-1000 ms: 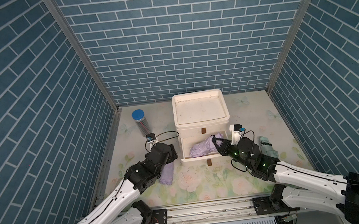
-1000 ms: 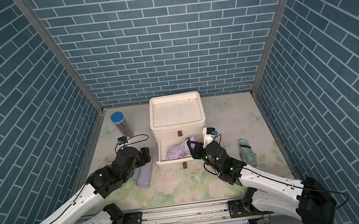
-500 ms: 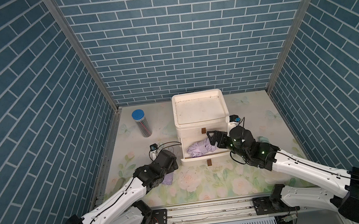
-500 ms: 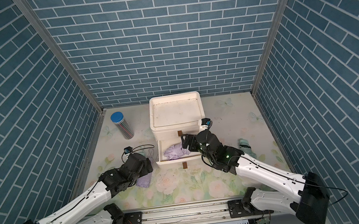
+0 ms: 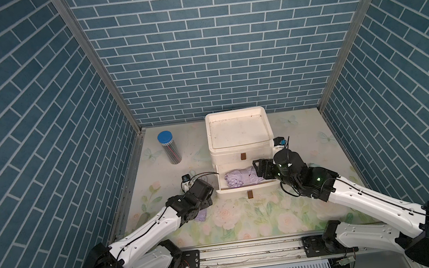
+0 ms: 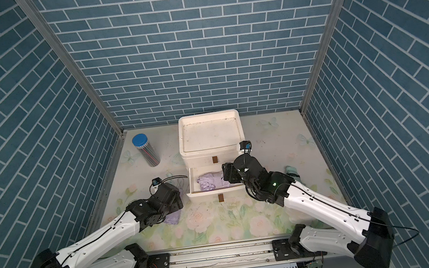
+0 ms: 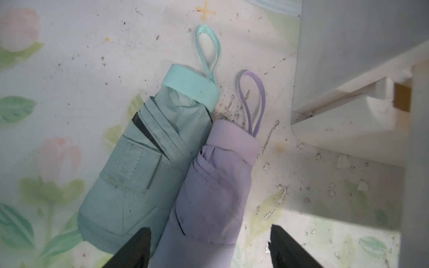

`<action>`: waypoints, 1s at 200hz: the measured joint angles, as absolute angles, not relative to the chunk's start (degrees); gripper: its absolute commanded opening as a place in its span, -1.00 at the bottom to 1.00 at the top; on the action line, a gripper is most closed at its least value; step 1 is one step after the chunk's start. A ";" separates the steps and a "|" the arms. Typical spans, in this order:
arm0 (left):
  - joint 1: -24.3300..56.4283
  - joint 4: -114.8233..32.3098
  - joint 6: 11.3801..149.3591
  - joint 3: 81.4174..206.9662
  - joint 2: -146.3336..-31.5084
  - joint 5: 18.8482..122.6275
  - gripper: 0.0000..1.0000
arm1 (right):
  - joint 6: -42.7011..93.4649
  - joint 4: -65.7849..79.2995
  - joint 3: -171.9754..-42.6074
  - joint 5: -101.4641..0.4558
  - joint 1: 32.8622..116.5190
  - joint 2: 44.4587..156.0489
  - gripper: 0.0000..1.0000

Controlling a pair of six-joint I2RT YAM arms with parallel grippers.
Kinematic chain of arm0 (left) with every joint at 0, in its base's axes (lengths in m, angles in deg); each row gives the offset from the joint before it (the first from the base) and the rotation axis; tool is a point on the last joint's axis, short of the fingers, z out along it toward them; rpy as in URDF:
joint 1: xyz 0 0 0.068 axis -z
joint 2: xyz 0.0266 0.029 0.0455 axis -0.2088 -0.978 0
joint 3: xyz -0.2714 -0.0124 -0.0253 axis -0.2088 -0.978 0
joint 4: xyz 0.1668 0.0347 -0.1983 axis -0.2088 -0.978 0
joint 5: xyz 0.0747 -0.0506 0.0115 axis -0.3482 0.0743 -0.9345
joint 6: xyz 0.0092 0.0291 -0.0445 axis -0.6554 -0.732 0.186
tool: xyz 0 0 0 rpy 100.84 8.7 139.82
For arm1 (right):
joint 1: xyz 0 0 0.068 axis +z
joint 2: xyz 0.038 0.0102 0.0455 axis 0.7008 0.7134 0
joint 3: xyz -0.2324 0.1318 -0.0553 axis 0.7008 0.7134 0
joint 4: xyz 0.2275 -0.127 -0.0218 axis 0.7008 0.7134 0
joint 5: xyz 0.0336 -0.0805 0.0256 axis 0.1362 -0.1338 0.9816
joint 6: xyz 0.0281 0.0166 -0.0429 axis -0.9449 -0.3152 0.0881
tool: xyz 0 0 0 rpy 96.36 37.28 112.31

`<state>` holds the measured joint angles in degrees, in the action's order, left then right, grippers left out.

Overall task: Place the umbrella in the drawer by color
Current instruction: Place the umbrella in the drawer, then pick up the umbrella from the center of the board.

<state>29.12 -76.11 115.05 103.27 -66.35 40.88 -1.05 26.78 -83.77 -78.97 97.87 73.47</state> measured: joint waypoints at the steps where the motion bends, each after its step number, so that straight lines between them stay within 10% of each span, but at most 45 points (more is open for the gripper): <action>1: 29.12 -76.11 115.05 103.23 -66.37 40.90 0.64 | -1.05 26.76 -83.77 -78.95 97.87 73.45 0.51; 124: 29.05 -74.52 116.99 101.26 -67.66 42.06 -1.00 | -0.19 24.35 -83.77 -76.26 98.51 73.50 0.36; 200: 29.05 -87.33 112.25 117.68 -57.19 35.39 -1.00 | 1.95 21.97 -87.42 -65.79 98.05 74.85 0.68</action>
